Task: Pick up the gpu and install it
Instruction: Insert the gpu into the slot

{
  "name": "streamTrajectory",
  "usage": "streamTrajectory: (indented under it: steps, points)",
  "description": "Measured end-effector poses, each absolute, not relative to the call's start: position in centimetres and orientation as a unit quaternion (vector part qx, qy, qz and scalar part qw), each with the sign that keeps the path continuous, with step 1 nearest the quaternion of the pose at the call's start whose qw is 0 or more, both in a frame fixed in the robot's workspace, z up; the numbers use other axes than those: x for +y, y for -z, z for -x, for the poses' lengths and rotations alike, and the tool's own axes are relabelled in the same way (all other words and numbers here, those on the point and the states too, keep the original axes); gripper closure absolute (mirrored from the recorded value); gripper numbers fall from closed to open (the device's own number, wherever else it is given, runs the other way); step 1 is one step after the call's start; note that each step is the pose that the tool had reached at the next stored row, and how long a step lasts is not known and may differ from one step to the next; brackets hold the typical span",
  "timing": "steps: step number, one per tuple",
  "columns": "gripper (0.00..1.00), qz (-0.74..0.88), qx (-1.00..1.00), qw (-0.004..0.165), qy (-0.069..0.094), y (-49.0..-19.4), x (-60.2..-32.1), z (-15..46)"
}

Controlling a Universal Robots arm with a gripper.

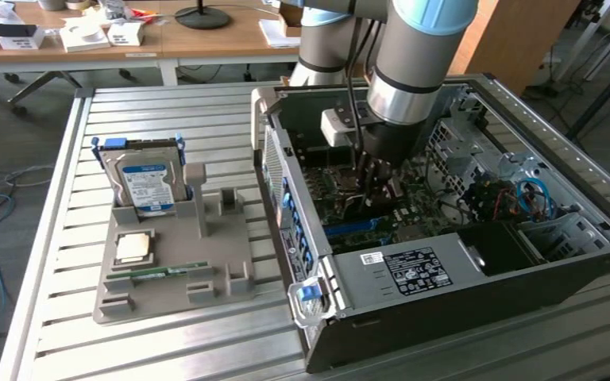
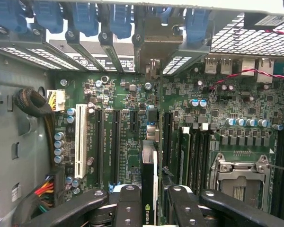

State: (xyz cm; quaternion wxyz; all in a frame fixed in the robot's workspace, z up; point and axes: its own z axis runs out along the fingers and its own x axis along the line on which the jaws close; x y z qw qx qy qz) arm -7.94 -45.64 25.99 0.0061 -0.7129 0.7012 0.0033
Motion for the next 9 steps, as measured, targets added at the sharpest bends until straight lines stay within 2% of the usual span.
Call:
streamTrajectory:
  steps: [9]
  points:
    - [0.74,0.713,0.701,0.006,-0.003,-25.91,-45.65,8.0]
